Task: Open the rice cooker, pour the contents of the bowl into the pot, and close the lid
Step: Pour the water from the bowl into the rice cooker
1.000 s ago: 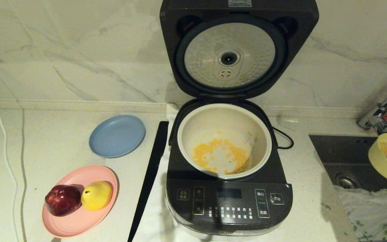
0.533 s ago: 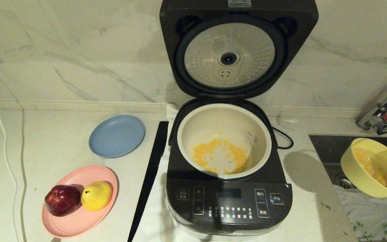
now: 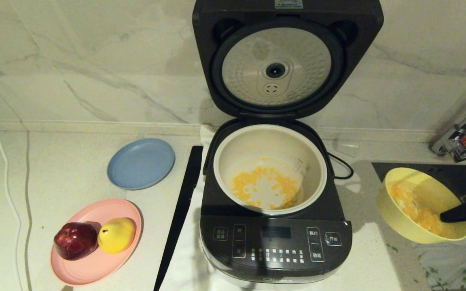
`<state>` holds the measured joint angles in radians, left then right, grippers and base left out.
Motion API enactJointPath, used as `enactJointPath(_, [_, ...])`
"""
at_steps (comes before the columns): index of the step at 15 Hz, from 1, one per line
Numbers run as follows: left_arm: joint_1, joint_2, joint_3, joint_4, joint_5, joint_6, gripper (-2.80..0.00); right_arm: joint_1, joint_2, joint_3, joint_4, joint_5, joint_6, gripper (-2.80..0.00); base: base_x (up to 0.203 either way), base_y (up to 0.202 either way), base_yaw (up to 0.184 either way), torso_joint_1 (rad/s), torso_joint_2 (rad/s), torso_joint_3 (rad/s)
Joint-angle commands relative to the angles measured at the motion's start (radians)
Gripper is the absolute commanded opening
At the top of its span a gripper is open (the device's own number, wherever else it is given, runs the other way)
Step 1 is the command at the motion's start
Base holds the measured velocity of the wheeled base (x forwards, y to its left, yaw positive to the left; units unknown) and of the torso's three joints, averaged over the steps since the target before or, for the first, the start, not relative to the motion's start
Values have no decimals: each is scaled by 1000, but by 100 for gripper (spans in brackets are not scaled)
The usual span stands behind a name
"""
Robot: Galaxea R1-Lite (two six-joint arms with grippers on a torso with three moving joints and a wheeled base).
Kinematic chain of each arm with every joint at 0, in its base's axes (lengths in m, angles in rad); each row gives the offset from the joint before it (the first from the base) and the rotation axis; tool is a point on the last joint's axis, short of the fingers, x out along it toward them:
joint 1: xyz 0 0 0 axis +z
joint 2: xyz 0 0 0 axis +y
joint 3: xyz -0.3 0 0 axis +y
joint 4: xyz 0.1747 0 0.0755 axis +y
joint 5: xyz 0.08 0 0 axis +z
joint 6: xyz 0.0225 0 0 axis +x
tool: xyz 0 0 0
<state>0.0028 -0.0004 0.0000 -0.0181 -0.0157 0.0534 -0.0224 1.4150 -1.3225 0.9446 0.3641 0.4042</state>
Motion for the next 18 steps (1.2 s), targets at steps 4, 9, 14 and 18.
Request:
enactJointPath(4, [0, 0, 8, 0, 0, 0, -280, 279, 68, -163, 1, -160, 112, -280, 0, 0, 0, 0, 0, 0])
enactJointPath(9, [0, 0, 9, 0, -1, 0, -280, 417, 147, -298, 0, -265, 155, -280, 0, 0, 0, 0, 0, 0])
enactJointPath(14, [0, 0, 8, 0, -1, 0, -280, 549, 255, -469, -1, -385, 216, -280, 0, 0, 0, 0, 0, 0])
enactJointPath(18, [0, 0, 8, 0, -1, -1, -280, 635, 357, -573, -17, -519, 269, -280, 0, 0, 0, 0, 0, 0])
